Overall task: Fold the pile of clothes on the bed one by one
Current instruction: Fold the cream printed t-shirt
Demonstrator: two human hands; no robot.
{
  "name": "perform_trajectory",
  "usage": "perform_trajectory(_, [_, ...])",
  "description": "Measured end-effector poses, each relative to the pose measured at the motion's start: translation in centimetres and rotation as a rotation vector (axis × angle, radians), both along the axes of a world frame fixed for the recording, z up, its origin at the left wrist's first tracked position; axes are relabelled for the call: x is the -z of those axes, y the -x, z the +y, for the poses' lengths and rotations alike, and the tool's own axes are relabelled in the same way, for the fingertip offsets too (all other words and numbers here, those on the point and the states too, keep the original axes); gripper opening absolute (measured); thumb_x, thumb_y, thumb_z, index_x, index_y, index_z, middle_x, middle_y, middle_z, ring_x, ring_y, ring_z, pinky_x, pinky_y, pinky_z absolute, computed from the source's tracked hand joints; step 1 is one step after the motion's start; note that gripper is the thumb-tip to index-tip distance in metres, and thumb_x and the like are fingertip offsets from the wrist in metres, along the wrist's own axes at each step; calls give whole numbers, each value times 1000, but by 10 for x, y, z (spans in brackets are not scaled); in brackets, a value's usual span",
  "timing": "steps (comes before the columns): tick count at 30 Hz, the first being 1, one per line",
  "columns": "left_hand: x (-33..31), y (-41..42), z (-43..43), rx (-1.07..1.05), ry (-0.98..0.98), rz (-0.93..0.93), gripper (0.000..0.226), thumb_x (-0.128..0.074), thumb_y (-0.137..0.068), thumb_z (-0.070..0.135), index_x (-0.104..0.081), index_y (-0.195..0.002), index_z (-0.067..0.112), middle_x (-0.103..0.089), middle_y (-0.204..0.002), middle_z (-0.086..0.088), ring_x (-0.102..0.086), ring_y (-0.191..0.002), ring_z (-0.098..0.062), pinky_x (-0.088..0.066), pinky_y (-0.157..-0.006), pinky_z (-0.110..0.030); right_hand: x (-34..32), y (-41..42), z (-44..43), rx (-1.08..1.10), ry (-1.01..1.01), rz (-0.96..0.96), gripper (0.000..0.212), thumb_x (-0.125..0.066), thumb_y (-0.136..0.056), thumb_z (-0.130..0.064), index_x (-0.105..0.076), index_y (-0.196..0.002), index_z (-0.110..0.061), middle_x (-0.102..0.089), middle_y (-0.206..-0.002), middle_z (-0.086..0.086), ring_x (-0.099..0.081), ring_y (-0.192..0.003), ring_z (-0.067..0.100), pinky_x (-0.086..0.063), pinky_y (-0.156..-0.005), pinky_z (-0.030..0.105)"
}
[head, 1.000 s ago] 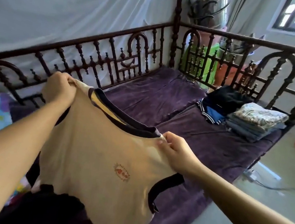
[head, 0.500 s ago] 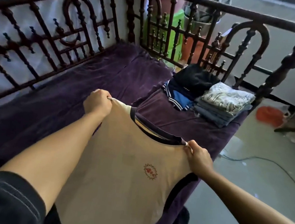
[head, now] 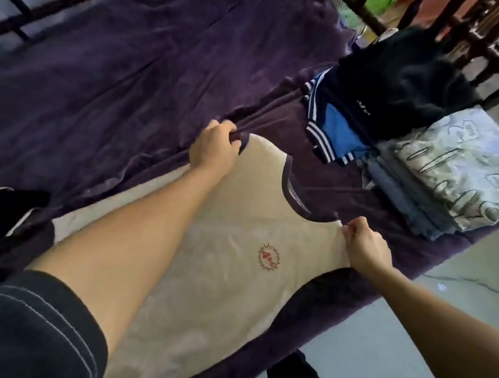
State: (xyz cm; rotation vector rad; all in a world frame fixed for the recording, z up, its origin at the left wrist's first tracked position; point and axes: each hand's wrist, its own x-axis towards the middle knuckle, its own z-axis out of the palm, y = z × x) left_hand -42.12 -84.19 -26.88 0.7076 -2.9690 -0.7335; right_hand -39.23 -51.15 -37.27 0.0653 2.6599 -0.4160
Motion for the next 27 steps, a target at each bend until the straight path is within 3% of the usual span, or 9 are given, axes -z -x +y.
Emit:
perform_trajectory(3, [43, -49, 3, -57, -33, -164, 30, -56, -91, 21, -60, -120, 19, -59, -119, -8, -57, -108, -31, -45, -84, -39, 18, 9, 7, -143, -106, -58, 23, -40, -96, -42, -41, -107, -22, -58, -95, 6, -58, -88, 34, -40, -67, 38])
perform_trajectory(6, [76, -132, 8, -125, -87, -384, 24, -54, -90, 20, -64, -112, 18, -66, -112, -8, -60, -105, -30, -47, -82, -36, 23, 2, 4, -417, -192, -115, 29, -45, -97, -32, -47, -123, -22, -56, -117, 5, -54, -106, 30, -45, -76, 38])
perform_trajectory(11, [118, -269, 39, -169, -114, -686, 20, -50, -89, 19, -65, -102, 21, -67, -109, -5, -61, -102, -28, -49, -80, -33, 26, -31, -19, -915, -285, -152, 31, -46, -94, -21, -52, -124, -20, -53, -122, 0, -47, -114, 21, -48, -83, 35])
perform_trajectory(14, [136, -333, 55, -138, -93, -807, 25, -52, -85, 15, -63, -105, 24, -63, -113, -2, -59, -104, -25, -46, -80, -30, 37, -60, -33, -1139, -245, -145, 47, -53, -87, -26, -45, -133, -23, -45, -136, 0, -41, -124, 21, -43, -94, 35])
perform_trajectory(17, [156, -386, 59, -100, 11, -845, 40, -56, -80, 14, -58, -118, 27, -57, -119, -1, -56, -109, -24, -45, -88, -32, 55, -101, -47, -1295, -164, -147, 76, -61, -78, -32, -27, -145, -30, -25, -153, 1, -24, -140, 24, -36, -105, 38])
perform_trajectory(21, [187, -433, 61, -199, 122, -842, 47, -54, -79, 14, -50, -125, 24, -48, -123, -5, -48, -115, -26, -41, -92, -35, 93, -157, -54, -1290, -243, -32, 72, -60, -83, -24, -27, -147, -29, -18, -158, 5, -15, -146, 26, -32, -107, 42])
perform_trajectory(25, [214, -461, 58, -335, 201, -722, 36, -53, -83, 12, -54, -119, 19, -49, -120, -8, -44, -115, -29, -43, -91, -38, 118, -185, -52, -1079, -76, 162, 46, -70, -76, -6, -66, -121, -17, -53, -140, 10, -47, -131, 33, -47, -85, 49])
perform_trajectory(27, [221, -467, 54, -371, 205, -689, 30, -49, -87, 12, -59, -114, 19, -52, -116, -8, -44, -113, -28, -43, -89, -39, 125, -187, -50, -1031, 21, 196, 36, -72, -76, -3, -72, -109, -15, -61, -131, 8, -53, -125, 33, -49, -81, 50])
